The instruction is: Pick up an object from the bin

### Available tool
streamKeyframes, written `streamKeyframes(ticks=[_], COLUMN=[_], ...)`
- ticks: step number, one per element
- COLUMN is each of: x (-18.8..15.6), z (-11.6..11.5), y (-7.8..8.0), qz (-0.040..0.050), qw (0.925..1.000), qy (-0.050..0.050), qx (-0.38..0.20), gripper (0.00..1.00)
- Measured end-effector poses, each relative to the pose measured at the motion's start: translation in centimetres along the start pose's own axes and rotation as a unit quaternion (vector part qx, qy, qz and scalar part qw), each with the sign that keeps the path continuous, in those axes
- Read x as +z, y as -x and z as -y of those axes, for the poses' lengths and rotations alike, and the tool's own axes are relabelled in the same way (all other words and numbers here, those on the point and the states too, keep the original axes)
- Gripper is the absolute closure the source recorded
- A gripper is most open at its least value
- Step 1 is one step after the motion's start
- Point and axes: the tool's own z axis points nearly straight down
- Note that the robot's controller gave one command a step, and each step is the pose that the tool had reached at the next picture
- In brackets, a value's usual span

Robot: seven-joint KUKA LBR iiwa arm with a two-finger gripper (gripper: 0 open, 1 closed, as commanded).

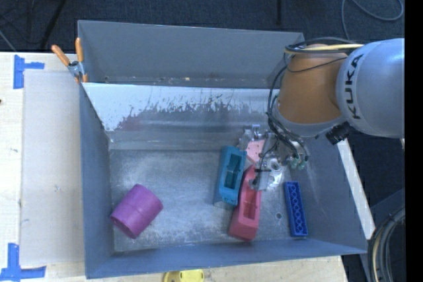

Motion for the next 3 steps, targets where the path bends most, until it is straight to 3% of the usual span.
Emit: streamKeyframes(ticks=[1, 2, 3], x=[-0.5, 1.4, 3.3], z=[0.0, 0.7, -2.3], y=[0.2, 0.6, 1.6], qz=[0.0037, 0.0063, 0.0072], qw=[1.0, 0.9979, 0.996], qy=[0.0, 0.001, -0.001], qx=[0.0, 0.064, 0.089], gripper=[0.0, 0.0, 0.0])
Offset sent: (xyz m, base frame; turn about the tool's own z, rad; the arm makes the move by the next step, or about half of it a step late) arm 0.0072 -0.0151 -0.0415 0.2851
